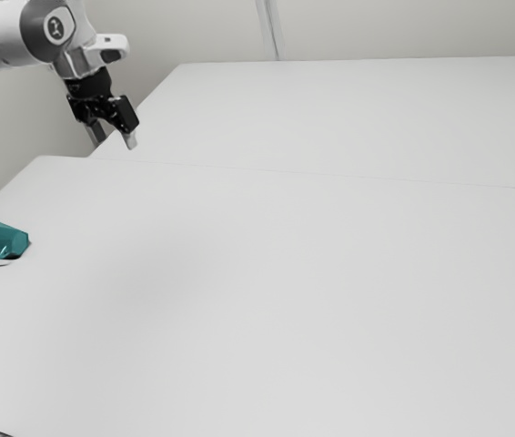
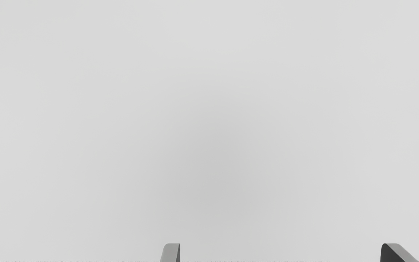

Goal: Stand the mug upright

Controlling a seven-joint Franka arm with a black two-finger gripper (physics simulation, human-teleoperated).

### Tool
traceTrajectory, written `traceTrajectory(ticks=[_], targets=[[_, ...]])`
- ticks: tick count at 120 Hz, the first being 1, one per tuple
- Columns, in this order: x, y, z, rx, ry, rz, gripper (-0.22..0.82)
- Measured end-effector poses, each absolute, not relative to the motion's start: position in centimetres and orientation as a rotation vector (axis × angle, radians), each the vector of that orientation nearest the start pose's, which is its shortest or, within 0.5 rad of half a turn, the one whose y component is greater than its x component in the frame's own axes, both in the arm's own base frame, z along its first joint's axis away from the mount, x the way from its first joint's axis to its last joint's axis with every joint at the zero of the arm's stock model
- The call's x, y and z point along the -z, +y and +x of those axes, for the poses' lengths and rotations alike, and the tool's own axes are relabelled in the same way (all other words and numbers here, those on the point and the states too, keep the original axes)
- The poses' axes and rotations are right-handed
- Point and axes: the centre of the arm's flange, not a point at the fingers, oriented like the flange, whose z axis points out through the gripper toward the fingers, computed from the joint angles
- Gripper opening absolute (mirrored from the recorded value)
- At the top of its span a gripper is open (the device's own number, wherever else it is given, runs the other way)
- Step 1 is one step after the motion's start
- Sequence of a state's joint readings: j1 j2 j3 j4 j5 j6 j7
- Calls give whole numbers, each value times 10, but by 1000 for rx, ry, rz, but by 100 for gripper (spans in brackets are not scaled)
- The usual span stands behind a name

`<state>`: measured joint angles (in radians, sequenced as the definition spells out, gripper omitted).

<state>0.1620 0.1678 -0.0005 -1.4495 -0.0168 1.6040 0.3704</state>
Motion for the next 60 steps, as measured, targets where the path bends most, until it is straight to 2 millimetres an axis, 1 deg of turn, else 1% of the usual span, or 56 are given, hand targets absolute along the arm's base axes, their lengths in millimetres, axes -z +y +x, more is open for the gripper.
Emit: traceTrajectory(ticks=[12, 17, 24, 28, 35, 42, 52, 60], targets=[[-587, 103, 596, -7, 306, -3141, 60], [-586, 107, 589, -13, 290, -3141, 60], [-582, 119, 578, -22, 250, -3143, 60], [-579, 128, 571, -29, 223, -3145, 60], [-569, 145, 554, -54, 167, -3155, 60], [-554, 162, 535, -79, 107, -3167, 60], [-536, 190, 514, -82, 17, -3177, 60], [-525, 214, 488, -50, -63, -3181, 60]])
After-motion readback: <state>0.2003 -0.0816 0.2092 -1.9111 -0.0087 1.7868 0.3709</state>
